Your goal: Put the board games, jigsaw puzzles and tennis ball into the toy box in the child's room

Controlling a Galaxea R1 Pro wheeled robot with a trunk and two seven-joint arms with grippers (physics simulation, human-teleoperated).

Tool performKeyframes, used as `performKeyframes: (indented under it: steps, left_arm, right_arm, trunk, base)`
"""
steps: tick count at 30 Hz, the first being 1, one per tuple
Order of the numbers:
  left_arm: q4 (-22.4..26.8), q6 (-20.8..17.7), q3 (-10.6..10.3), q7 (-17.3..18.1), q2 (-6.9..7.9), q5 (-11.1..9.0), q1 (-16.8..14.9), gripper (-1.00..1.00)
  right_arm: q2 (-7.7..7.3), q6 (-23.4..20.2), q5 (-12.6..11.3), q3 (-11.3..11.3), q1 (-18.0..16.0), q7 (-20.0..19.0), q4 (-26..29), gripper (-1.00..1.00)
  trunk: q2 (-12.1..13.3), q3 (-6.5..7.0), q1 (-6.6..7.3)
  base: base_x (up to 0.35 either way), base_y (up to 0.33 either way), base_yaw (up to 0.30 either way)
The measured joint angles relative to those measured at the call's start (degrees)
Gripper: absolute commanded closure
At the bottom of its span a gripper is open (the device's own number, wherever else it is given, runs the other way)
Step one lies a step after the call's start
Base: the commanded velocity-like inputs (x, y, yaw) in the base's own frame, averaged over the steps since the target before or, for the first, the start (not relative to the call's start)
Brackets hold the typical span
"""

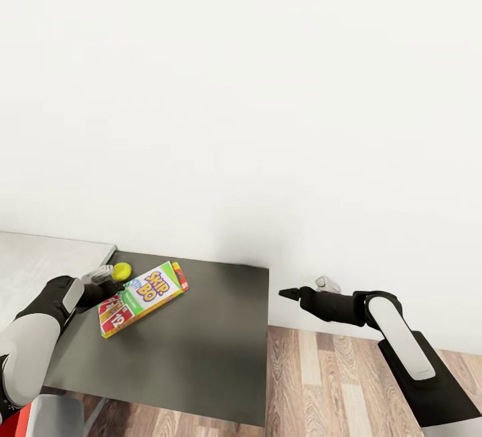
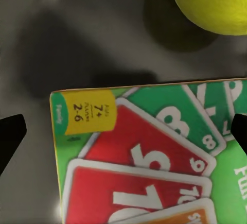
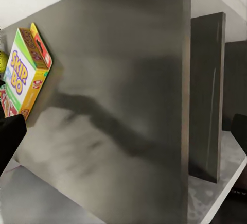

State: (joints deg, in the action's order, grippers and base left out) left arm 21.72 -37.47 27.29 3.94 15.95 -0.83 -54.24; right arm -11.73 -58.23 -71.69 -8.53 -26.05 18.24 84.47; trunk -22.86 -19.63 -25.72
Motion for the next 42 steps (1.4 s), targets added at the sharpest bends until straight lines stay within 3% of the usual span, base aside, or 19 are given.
performKeyframes:
  steps: [19, 24, 42]
  left_arm:
    - [0.0, 0.0, 0.0, 0.0, 0.0, 0.0, 0.0, -1.0]
    - [0.5, 0.1, 0.0, -0.1, 0.02, 1.4, 0.0, -1.0]
    - [-0.1, 0.1, 0.1, 1.9, 0.09, 1.0, 0.0, -1.0]
  right_arm:
    - [0.0, 0.0, 0.0, 0.1, 0.0, -0.1, 0.3, -1.0]
    - [0.0, 0.0, 0.0, 0.1, 0.0, -0.1, 0.3, -1.0]
    - [0.0, 0.0, 0.0, 0.1, 0.0, -0.1, 0.3, -1.0]
  trunk:
    - [0.0, 0.0, 0.0]
    - [0.0, 0.0, -0.02]
    - [0.0, -0.01, -0.02]
  base:
    - [0.0, -0.002, 0.0]
    - [0.0, -0.161, 0.0]
    - [-0.039, -0.087, 0.0]
